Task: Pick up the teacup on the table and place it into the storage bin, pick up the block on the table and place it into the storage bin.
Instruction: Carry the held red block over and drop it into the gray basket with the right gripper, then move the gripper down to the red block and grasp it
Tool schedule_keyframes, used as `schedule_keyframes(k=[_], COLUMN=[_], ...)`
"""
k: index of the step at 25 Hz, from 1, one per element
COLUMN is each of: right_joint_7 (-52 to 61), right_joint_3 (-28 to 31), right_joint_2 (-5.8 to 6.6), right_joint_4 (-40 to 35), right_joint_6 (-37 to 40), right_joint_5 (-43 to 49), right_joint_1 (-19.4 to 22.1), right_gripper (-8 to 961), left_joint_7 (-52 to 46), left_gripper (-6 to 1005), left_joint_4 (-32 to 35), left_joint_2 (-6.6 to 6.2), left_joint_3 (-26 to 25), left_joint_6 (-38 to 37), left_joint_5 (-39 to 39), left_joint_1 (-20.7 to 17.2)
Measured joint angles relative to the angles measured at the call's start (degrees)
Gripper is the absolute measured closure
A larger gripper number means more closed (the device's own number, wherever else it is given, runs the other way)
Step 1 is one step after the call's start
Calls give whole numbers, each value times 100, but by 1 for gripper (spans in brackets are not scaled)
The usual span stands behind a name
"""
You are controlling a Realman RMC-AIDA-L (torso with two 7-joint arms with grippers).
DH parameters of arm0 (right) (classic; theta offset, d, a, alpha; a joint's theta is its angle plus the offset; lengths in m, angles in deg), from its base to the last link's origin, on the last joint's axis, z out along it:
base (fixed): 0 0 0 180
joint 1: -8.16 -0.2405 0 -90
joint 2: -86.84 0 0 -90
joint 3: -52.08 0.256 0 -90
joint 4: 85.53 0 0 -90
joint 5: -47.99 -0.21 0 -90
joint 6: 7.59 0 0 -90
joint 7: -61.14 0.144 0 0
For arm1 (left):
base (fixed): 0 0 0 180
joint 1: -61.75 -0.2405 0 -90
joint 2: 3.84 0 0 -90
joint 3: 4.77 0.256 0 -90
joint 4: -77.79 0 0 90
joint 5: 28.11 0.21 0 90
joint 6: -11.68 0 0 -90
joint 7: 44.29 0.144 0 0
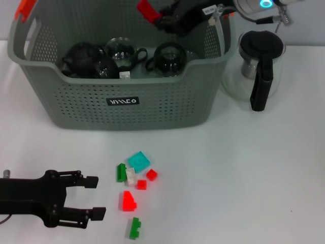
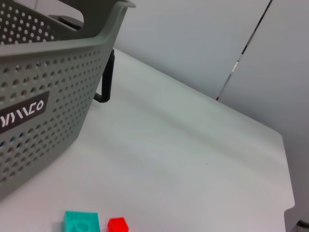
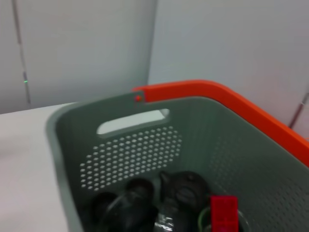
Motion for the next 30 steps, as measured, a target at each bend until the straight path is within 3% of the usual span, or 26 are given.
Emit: schedule_keyframes(k=[5,10,14,21,24,30], right_joint_7=[-8,-64,-66,542,839,1118], right_joint_3=[279,341,399,395,435,342], right_joint_2=[27,29,-18,-25,-17,-40], right_joint_4=[282,242,-199,-1796,-2119,-1765], right_joint_6=[-189,-363,-199,1450,2340,3343], right_joint_5=[6,4,-71,-901,-1138,-1100], right_joint_1=[-39,54,210,786,964,1090], right_gripper=[743,604,476,188,83,89], left_joint_7=[0,0,-3,-47,-48,-47], left_gripper=[156,156,156,156,156,156], left_joint_4=[0,4,8,17,21,19], left_joint_2=[-11,-16,-24,-33,-33,-33], left_joint_3=[-8,4,0,2,-3,-8], left_joint_6=[0,6,7,-3,-3,1], left_joint_5=[6,15,15,15,14,14], left_joint_1=[7,14,30,66,66,49])
